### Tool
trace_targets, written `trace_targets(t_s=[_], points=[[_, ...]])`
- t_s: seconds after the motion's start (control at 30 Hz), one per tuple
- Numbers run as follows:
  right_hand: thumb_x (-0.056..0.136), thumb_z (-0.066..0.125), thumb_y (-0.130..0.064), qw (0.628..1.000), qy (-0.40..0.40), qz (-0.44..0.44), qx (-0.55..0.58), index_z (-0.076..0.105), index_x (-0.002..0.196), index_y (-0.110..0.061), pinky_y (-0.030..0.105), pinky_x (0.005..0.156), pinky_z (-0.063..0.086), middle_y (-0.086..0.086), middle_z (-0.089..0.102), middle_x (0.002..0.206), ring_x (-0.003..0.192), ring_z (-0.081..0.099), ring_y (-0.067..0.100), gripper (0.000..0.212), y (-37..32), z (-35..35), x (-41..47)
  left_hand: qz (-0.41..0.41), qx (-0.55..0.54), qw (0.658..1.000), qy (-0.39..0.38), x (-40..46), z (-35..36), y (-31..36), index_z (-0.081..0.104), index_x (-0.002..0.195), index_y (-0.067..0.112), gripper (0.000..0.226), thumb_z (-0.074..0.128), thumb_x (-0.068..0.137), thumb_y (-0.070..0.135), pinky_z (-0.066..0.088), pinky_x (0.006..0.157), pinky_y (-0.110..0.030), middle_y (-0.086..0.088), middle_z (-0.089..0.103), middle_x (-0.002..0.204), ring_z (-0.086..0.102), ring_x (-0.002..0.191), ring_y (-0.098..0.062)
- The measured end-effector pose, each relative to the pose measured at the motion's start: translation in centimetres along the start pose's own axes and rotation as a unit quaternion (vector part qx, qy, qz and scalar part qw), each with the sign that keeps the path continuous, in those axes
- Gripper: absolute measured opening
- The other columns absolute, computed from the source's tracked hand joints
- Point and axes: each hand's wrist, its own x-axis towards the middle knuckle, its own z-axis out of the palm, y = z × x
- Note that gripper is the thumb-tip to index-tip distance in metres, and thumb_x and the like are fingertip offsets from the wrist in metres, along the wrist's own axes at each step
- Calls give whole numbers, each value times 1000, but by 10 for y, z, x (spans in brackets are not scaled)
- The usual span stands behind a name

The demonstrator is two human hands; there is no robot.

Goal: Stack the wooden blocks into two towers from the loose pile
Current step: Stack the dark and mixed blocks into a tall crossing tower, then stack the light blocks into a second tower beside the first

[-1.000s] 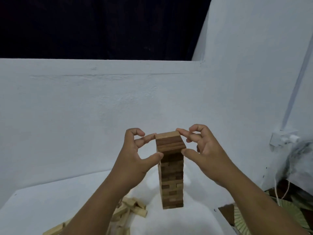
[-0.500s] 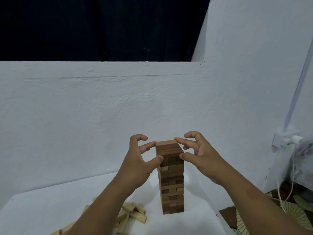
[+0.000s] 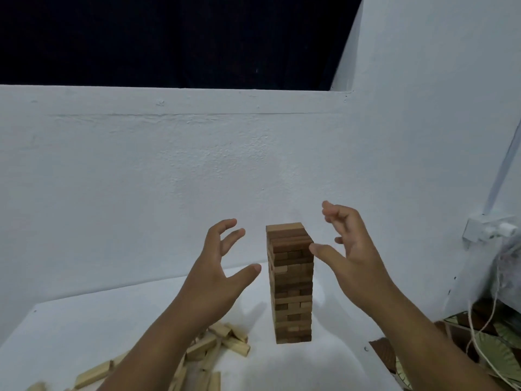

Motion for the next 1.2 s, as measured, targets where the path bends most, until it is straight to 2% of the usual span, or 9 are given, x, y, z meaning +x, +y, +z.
trace_targets(t_s=[0.1, 0.17, 0.27, 0.37, 0.47, 0.57, 0.67, 0.83, 1.2], points=[[85, 66, 0, 997, 13, -66, 21, 49, 115, -31, 9, 91, 40, -25, 56, 127, 123, 49, -4, 46, -21, 19, -27, 28, 14, 999, 40, -23, -16, -2, 37, 127, 48, 55, 69, 88, 26, 34, 103, -27, 36, 53, 129, 43, 125, 11], [82, 65, 7, 995, 3, -90, 39, 54, 111, -26, 11, 83, 46, -18, 63, 116, 111, 58, 4, 45, -28, 35, -43, 35, 19, 998, 57, -41, -24, -4, 43, 121, 45, 48, 68, 88, 21, 36, 97, -24, 34, 58, 124, 45, 123, 11], [81, 68, -9, 995, -44, -85, 26, 55, 111, -31, 29, 87, 52, -14, 62, 113, 111, 59, 14, 40, -31, 65, -68, 29, 32, 997, 64, -72, -37, -12, 50, 117, 39, 40, 68, 88, 18, 37, 92, -19, 28, 61, 121, 48, 122, 7], [81, 67, -26, 988, -142, -59, -28, 52, 115, -37, 15, 93, 43, -27, 54, 117, 118, 49, 2, 39, -25, 89, -96, 11, 89, 995, 50, -108, -51, -34, 56, 113, 39, 31, 68, 89, 24, 33, 90, -5, 28, 60, 121, 48, 121, 8], [84, 64, -49, 950, -294, -16, -104, 38, 121, -51, 5, 97, 25, -41, 34, 131, 127, 30, -14, 46, -12, 97, -131, -20, 144, 989, -8, -150, -65, -64, 55, 118, 47, 31, 65, 90, 41, 28, 93, 1, 33, 52, 127, 42, 124, 13], [74, 49, -81, 885, -413, -9, -213, 14, 133, -59, 25, 113, 12, -40, -7, 148, 140, -7, -9, 72, 2, 94, -161, -8, 214, 972, -97, -186, -76, -90, 48, 126, 51, 49, 62, 81, 63, 30, 106, -15, 35, 42, 136, 33, 135, 4], [60, 41, -95, 827, -483, -5, -287, -11, 141, -54, 32, 113, -6, -30, -40, 143, 133, -38, -1, 105, 9, 99, -181, -39, 285, 943, -165, -212, -81, -114, 31, 133, 60, 72, 56, 70, 85, 18, 118, -32, 39, 12, 151, 2, 146, 3], [62, 27, -98, 807, -476, -33, -349, -30, 141, -41, 30, 107, -21, -20, -53, 137, 126, -49, 5, 112, 13, 118, -188, -72, 323, 927, -175, -228, -88, -127, -1, 136, 67, 82, 38, 69, 93, 9, 121, -37, 35, -14, 155, -21, 144, 4], [76, 24, -88, 818, -471, -82, -321, -16, 148, -38, 40, 119, -10, -15, -42, 148, 134, -42, 11, 96, 19, 176, -162, -57, 321, 930, -170, -217, -95, -136, -11, 149, 49, 94, 45, 80, 81, -3, 119, -27, 31, -22, 155, -29, 140, 7]])
